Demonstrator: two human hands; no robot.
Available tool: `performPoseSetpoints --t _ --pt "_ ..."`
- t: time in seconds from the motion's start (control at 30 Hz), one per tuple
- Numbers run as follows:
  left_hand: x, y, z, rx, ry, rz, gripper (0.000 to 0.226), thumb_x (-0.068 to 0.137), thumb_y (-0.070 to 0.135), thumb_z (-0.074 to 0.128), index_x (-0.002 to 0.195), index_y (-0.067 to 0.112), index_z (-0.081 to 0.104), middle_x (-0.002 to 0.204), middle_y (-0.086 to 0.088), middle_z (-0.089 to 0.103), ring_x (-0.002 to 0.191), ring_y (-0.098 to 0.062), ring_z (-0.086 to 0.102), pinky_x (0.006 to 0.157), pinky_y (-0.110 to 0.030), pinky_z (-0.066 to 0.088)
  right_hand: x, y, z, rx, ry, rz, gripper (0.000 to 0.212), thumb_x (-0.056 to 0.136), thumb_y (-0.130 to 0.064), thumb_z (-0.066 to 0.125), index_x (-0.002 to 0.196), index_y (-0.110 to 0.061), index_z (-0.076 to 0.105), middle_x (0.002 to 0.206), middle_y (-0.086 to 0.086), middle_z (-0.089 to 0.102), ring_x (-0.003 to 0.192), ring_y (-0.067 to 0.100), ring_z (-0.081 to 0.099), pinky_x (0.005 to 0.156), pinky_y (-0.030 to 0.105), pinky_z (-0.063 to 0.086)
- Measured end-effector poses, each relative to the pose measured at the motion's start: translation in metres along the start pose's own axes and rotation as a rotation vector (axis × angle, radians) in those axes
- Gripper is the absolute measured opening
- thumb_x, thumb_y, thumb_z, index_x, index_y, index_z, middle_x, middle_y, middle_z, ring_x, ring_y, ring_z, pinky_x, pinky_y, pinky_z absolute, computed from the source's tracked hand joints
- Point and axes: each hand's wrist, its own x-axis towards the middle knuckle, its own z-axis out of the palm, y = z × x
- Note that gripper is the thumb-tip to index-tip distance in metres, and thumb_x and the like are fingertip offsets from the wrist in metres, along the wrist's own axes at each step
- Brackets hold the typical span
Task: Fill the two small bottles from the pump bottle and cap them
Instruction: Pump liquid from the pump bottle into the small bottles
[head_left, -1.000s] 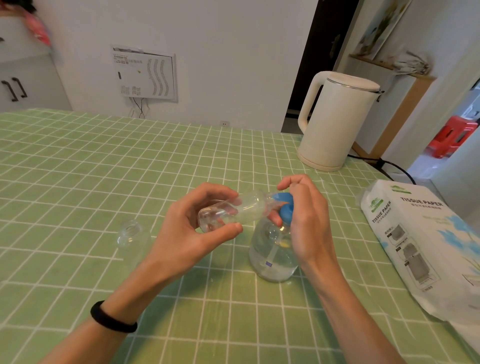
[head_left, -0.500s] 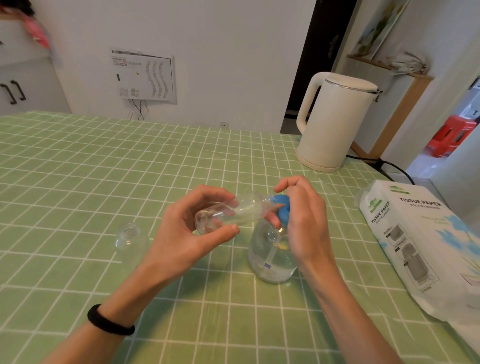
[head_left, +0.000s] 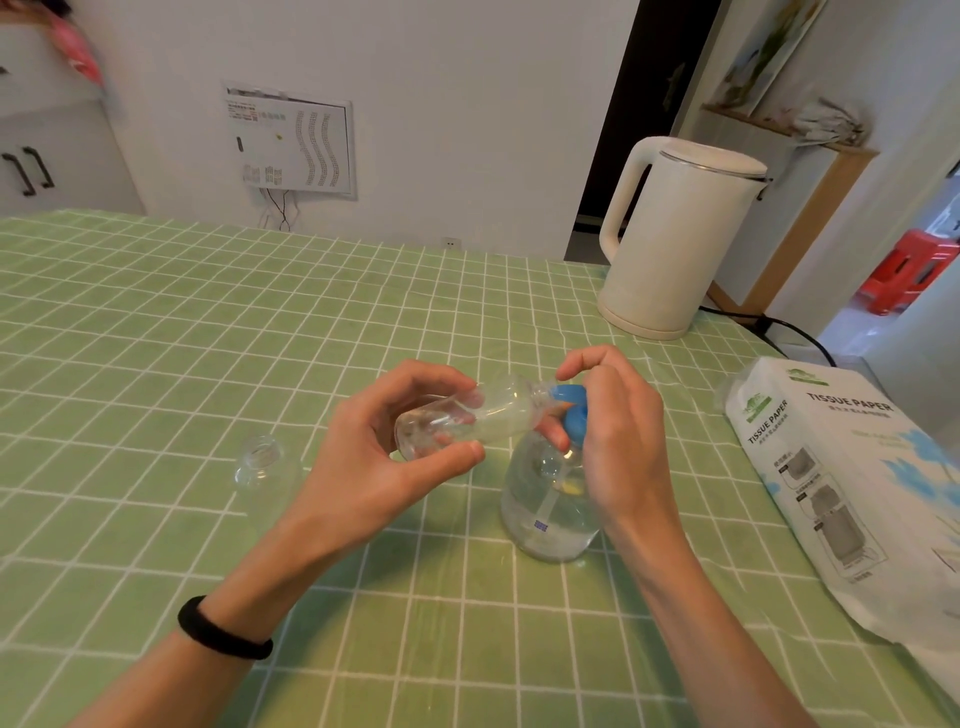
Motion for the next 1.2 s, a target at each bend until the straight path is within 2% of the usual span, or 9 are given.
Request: performPoseSetpoints --t 0.2,0.3,0.4,0.5,0.6,0.7,0.8,1.03,1.2 --pt "0.0010 0.0020 -0.0008 0.007 0.011 0.006 0.041 0.077 0.023 0.085 0.116 0.024 0.072 0.117 -0.003 0.077 0.104 -0.024 0.076 0.087 -0.041 0.065 0.0006 0.0018 0.0000 0.017 -0.011 -0.003 0.038 0.102 -0.034 0.041 0.078 -0.007 0.053 0.060 0.006 0.050 0.056 0.016 0.051 0.060 0.032 0.044" --pt "0.0016 0.0029 -0.0001 0.000 0.013 0.007 0.042 0.076 0.021 0.086 0.116 0.019 0.071 0.115 -0.003 0.078 0.104 -0.024 0.076 0.087 -0.040 0.064 0.0006 0.0024 0.0003 0.028 -0.009 0.011 0.040 0.103 -0.030 0.042 0.070 -0.009 0.052 0.057 0.007 0.050 0.057 0.016 0.052 0.062 0.033 0.045" --pt "0.0019 0.0032 0.0005 -0.004 0.006 -0.002 0.043 0.077 0.015 0.087 0.116 0.017 0.070 0.115 -0.002 0.078 0.102 -0.022 0.076 0.085 -0.036 0.064 0.0012 0.0029 -0.0005 0.021 -0.012 -0.023 0.045 0.100 -0.024 0.041 0.066 0.004 0.047 0.053 0.008 0.049 0.055 0.016 0.050 0.061 0.029 0.044" --pt "0.0009 0.0040 0.0016 -0.010 0.002 -0.008 0.042 0.075 0.021 0.086 0.115 0.018 0.071 0.114 0.000 0.078 0.101 -0.020 0.076 0.084 -0.034 0.064 0.0003 0.0022 -0.0006 0.010 -0.034 -0.035 0.046 0.095 -0.025 0.040 0.067 0.012 0.045 0.053 0.011 0.048 0.054 0.015 0.048 0.060 0.033 0.042" --pt "0.0006 0.0035 0.0025 -0.027 0.000 -0.015 0.043 0.075 0.023 0.085 0.115 0.016 0.070 0.114 -0.002 0.078 0.105 -0.022 0.076 0.086 -0.036 0.064 -0.0006 0.0022 -0.0001 0.030 -0.021 0.000 0.047 0.096 -0.031 0.040 0.057 -0.005 0.049 0.052 0.008 0.049 0.055 0.016 0.049 0.062 0.040 0.042" --pt "0.0011 0.0023 0.0012 -0.012 0.003 -0.009 0.044 0.076 0.023 0.085 0.116 0.016 0.070 0.116 -0.004 0.077 0.106 -0.023 0.076 0.087 -0.041 0.065 -0.0003 0.0042 0.0002 -0.004 -0.004 -0.031 0.060 0.102 -0.040 0.036 0.046 -0.022 0.047 0.049 0.002 0.052 0.055 0.014 0.054 0.062 0.034 0.047" --pt "0.0018 0.0021 0.0002 -0.014 0.004 -0.010 0.044 0.076 0.023 0.086 0.117 0.017 0.070 0.116 -0.003 0.077 0.104 -0.023 0.076 0.087 -0.038 0.064 0.0008 0.0053 -0.0002 0.028 -0.002 -0.027 0.058 0.100 -0.037 0.037 0.047 -0.019 0.048 0.048 0.001 0.051 0.055 0.010 0.057 0.061 0.022 0.049" --pt "0.0000 0.0032 0.0034 -0.021 -0.003 -0.009 0.044 0.075 0.022 0.085 0.115 0.014 0.070 0.115 0.000 0.077 0.105 -0.020 0.076 0.087 -0.038 0.065 0.0006 0.0074 -0.0016 0.044 -0.031 -0.038 0.047 0.094 -0.026 0.039 0.055 -0.001 0.044 0.049 0.002 0.050 0.052 0.009 0.053 0.058 0.022 0.045" --pt "-0.0003 0.0032 0.0026 -0.017 -0.002 -0.010 0.044 0.076 0.023 0.085 0.117 0.017 0.070 0.116 -0.002 0.077 0.105 -0.023 0.076 0.088 -0.036 0.064 -0.0003 0.0089 -0.0018 0.035 -0.013 -0.040 0.057 0.100 -0.036 0.036 0.046 -0.023 0.048 0.050 0.002 0.052 0.054 0.007 0.058 0.062 0.021 0.048"
